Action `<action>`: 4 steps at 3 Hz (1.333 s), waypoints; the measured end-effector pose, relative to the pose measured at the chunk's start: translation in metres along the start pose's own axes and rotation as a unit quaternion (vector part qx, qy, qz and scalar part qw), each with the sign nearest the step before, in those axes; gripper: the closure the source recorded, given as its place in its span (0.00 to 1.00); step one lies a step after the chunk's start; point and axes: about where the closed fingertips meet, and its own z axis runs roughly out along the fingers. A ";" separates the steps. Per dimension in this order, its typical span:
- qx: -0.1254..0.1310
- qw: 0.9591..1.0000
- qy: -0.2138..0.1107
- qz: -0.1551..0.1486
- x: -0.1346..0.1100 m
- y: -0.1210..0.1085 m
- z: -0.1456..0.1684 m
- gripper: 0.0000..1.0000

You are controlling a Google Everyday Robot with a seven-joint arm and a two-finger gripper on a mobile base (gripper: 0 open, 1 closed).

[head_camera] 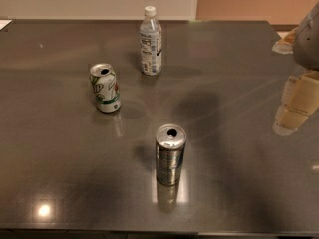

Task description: Move blue plastic bottle near 7up can

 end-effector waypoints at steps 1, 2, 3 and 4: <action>0.000 1.000 0.000 0.000 0.000 0.000 0.000 0.00; 0.003 1.000 -0.009 -0.005 -0.004 -0.008 -0.002 0.00; 0.003 0.999 -0.026 -0.019 -0.018 -0.033 -0.001 0.00; 0.000 0.998 -0.047 -0.038 -0.042 -0.075 0.006 0.00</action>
Offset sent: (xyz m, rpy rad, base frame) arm 0.0181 0.0027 0.0075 0.0326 -0.0036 0.0310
